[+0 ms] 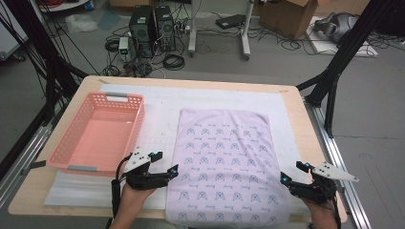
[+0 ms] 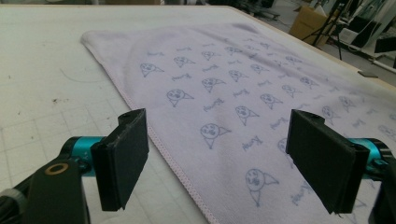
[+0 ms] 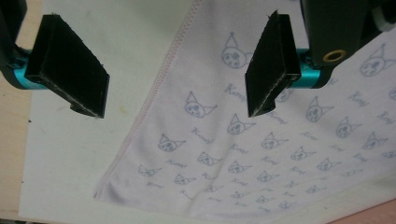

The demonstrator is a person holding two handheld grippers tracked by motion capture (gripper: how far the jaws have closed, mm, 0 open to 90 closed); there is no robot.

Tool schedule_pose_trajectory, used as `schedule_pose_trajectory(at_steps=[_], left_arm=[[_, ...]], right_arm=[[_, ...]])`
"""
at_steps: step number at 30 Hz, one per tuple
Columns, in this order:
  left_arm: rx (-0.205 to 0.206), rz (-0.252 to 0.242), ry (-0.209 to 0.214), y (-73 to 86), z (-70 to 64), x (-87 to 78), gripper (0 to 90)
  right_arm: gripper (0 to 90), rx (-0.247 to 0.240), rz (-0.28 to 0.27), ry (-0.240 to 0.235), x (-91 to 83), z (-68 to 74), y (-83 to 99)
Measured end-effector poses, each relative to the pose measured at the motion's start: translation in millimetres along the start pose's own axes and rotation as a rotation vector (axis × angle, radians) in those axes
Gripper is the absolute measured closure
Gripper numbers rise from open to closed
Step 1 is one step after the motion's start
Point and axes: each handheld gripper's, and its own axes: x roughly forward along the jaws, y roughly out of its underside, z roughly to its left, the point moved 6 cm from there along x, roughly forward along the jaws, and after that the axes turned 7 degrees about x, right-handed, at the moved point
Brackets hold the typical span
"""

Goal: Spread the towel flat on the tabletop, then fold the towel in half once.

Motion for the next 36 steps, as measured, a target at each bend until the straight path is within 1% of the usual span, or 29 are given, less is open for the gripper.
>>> schedule_pose_trajectory(at_steps=[2,7,9,13,15,16,17,20,21,23,26,29,31,32,33,34,35,36], left_arm=[[0.004,0.003,0.006,0.7,-1.3,0.2,21.7],[0.003,-0.011,0.018,-0.4,-4.3,0.3,21.8],[0.009,-0.009,0.017,-0.6,-4.6,0.6,21.9],[0.005,-0.007,0.013,-0.7,-4.2,1.8,21.9],[0.003,-0.004,0.013,-0.3,-4.2,2.9,21.9],[0.001,-0.001,0.015,0.0,-4.6,3.2,22.0],[0.002,0.003,0.014,0.4,-4.2,3.6,22.2],[-0.006,0.004,0.014,-0.6,-2.3,5.1,22.3],[-0.016,-0.002,0.014,-1.5,-1.8,5.6,22.3],[-0.024,-0.008,0.018,-2.7,-0.2,6.4,22.3],[-0.029,-0.001,0.02,-2.3,1.5,7.8,22.5],[-0.054,0.01,0.034,-2.6,3.3,12.3,22.8],[-0.05,0.027,0.041,-5.3,5.0,17.6,23.0],[-0.051,0.035,0.047,-7.1,6.5,21.1,23.1],[-0.054,0.04,0.051,-8.0,7.6,23.6,23.1],[-0.067,0.049,0.061,-9.4,9.5,28.1,23.2],[-0.064,0.056,0.066,-10.2,11.6,31.0,23.2],[-0.069,0.056,0.069,-11.8,13.2,34.8,23.2]], right_arm=[[20.6,0.009,0.007,-0.005,1.6,0.3,1.1],[20.6,0.022,-0.006,0.003,-2.4,2.5,0.6],[20.5,0.018,-0.009,0.008,-3.2,2.4,0.9],[20.5,0.02,-0.002,0.009,-2.6,3.1,1.3],[20.5,0.018,-0.004,0.006,-2.1,2.7,1.2],[20.5,0.026,-0.002,0.002,-1.4,3.1,1.6],[20.4,0.02,-0.003,0.001,-1.0,2.6,1.4],[20.0,0.026,-0.008,0.001,0.1,3.2,0.2],[19.9,0.026,-0.009,0.001,0.8,3.5,-0.2],[19.9,0.026,0.003,0.0,3.0,4.6,0.1],[19.6,0.03,0.0,-0.013,6.3,6.8,-1.6],[18.8,0.04,-0.003,-0.023,10.3,6.2,-4.4],[18.8,0.056,-0.001,-0.023,13.3,5.1,-5.8],[18.8,0.056,0.0,-0.021,15.3,3.9,-6.5],[18.7,0.061,0.011,-0.021,17.3,3.3,-6.9],[18.3,0.063,0.013,-0.023,18.8,2.8,-7.5],[17.7,0.069,0.025,-0.028,21.3,2.2,-8.1],[17.5,0.063,0.029,-0.034,23.3,1.2,-8.7]])
